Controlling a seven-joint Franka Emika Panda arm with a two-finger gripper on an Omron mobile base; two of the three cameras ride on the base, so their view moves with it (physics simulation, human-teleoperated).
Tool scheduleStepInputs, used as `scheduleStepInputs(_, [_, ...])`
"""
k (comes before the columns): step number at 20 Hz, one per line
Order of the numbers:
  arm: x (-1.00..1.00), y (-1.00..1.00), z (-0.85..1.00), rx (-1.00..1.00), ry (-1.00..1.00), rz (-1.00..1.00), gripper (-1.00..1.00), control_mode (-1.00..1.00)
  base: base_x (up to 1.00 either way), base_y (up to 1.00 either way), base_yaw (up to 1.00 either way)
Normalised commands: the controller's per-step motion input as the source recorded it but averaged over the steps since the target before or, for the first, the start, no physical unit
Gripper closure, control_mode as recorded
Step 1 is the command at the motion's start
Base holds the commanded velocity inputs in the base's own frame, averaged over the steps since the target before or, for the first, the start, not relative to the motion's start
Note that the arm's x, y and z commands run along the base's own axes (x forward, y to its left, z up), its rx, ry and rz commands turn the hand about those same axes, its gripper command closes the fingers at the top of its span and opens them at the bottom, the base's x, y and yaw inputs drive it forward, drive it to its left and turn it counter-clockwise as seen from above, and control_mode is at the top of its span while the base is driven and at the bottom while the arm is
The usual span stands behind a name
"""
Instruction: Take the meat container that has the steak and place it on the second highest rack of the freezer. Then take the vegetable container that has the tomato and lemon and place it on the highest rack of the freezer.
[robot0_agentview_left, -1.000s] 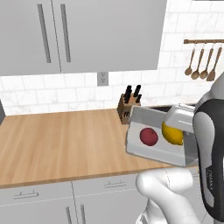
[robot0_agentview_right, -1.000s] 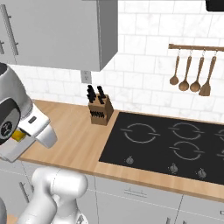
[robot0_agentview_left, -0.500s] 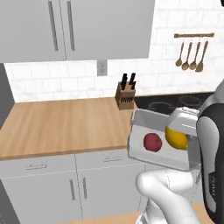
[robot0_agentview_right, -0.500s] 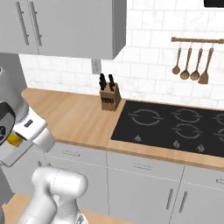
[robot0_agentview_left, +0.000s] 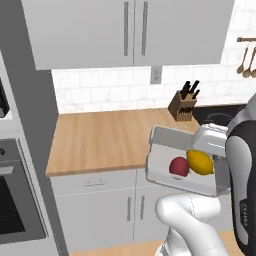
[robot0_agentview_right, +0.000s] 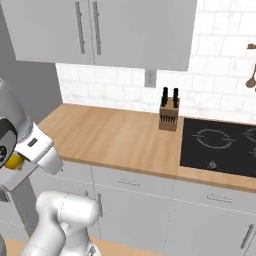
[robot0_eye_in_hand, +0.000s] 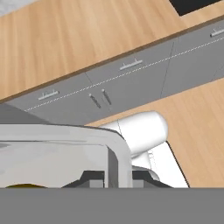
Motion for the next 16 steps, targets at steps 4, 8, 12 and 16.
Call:
scheduleStepInputs(4, [0.00, 0.00, 0.00, 0.00, 0.00, 0.00, 1.00, 1.00, -0.45, 1.00, 0.00])
scheduleStepInputs(8, [0.00, 0.00, 0.00, 0.00, 0.00, 0.00, 1.00, 1.00, -0.57, 1.00, 0.00])
scheduleStepInputs(12, [0.00, 0.00, 0.00, 0.00, 0.00, 0.00, 1.00, 1.00, -0.13, 0.99, 0.00])
scheduleStepInputs(16, [0.00, 0.00, 0.00, 0.00, 0.00, 0.00, 1.00, 1.00, 0.00, 1.00, -0.01])
